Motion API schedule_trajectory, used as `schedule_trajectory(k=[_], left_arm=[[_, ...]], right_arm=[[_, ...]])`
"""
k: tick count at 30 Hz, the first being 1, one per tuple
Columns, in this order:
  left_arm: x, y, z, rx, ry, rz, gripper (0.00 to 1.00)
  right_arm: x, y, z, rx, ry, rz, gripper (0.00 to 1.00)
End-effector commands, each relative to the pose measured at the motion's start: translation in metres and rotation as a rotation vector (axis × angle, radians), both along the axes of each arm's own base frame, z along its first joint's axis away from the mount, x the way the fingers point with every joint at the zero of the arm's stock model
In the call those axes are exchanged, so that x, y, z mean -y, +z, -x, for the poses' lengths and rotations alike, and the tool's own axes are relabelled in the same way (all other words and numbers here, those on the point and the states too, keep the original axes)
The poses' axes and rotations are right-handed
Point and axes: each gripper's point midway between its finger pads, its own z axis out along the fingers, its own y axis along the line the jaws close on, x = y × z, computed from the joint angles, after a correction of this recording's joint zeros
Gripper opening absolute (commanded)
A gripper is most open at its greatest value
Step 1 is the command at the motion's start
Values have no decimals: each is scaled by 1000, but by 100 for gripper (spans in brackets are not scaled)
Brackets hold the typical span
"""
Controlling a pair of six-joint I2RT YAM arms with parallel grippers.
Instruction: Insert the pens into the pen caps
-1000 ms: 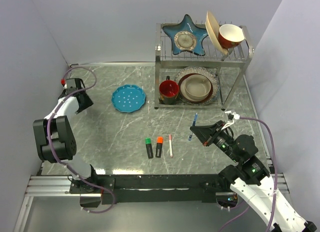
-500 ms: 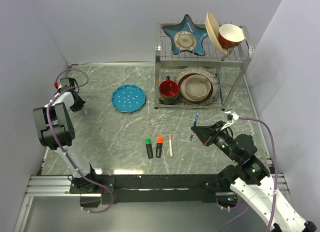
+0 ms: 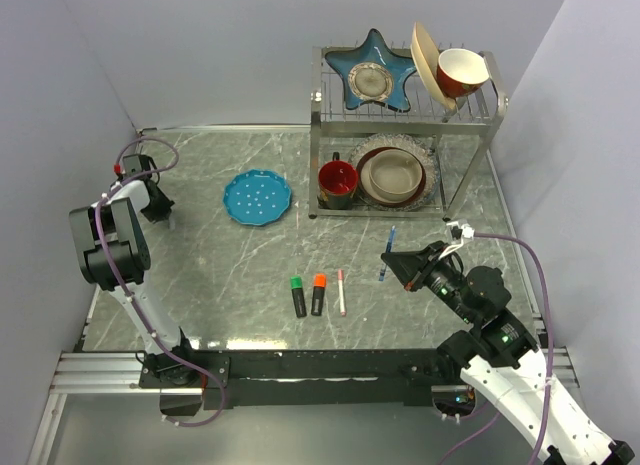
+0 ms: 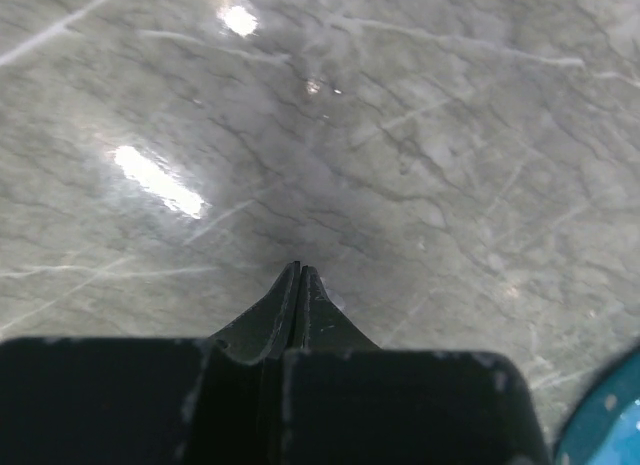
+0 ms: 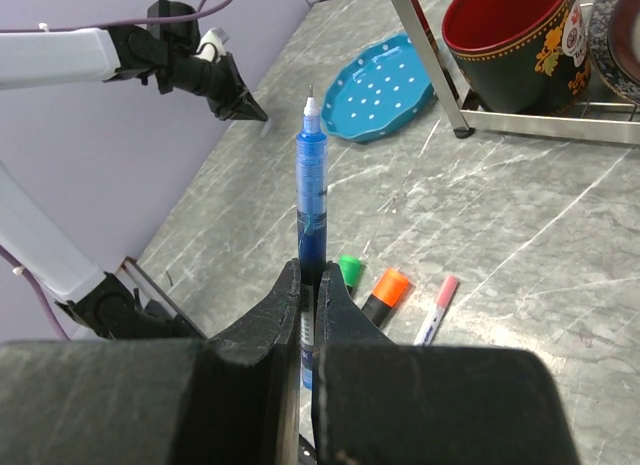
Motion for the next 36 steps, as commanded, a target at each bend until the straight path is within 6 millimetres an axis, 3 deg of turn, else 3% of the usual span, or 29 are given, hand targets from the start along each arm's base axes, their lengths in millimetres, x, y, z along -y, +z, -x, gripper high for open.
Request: schedule_trajectory(k=[1,10,15,21,24,30,32,34,36], left_arm=[[14,5,-9,42,-65,49,1],[50,-13,12,9,-127,123,1],[74,-7,15,36,-188,126,1],[81,-8,30,25,-180,122,1],[78,0,37,53,-143,104,1],[49,56,37,171,67,-7,1],[34,81,44,209,225,-33,8],[28,97,50,250,330,-34,38],[29,108,53,293,434,21,55]], right_arm=[[4,35,3,79,-10,-46,0],[5,40,8,81,-1,-62,0],[6,42,12,86,2,-70,0],[9,43,14,91,1,-63,0],[10,45,16,94,-1,-66,0],[10,44,18,92,4,-69,0],[11,44,18,93,1,-71,0],[10,43,17,90,2,-73,0],[8,44,16,92,5,-78,0]])
